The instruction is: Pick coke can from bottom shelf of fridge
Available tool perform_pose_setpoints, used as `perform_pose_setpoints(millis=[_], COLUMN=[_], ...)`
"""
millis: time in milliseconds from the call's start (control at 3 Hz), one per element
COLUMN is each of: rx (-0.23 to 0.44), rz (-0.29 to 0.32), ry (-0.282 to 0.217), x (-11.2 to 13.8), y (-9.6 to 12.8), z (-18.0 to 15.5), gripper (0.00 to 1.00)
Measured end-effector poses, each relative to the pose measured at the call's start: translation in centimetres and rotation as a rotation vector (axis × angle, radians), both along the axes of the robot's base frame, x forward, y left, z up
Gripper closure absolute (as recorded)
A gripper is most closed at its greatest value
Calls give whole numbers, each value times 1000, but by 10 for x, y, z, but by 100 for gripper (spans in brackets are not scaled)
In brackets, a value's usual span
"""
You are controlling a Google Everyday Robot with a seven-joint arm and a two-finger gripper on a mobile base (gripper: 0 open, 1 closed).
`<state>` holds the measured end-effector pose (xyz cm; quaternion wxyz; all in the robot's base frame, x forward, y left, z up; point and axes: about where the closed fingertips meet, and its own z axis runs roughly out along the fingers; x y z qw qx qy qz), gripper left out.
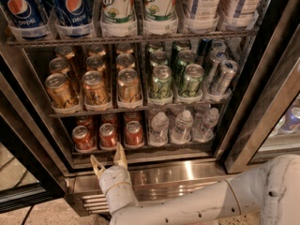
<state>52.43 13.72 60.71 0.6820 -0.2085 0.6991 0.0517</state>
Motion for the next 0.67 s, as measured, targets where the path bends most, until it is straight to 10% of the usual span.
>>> perform_pose_setpoints(millis=[667], rx=[-1], rz=[-7], ry=[-17], x=[13], y=[1], z=[-1], gripper=[45])
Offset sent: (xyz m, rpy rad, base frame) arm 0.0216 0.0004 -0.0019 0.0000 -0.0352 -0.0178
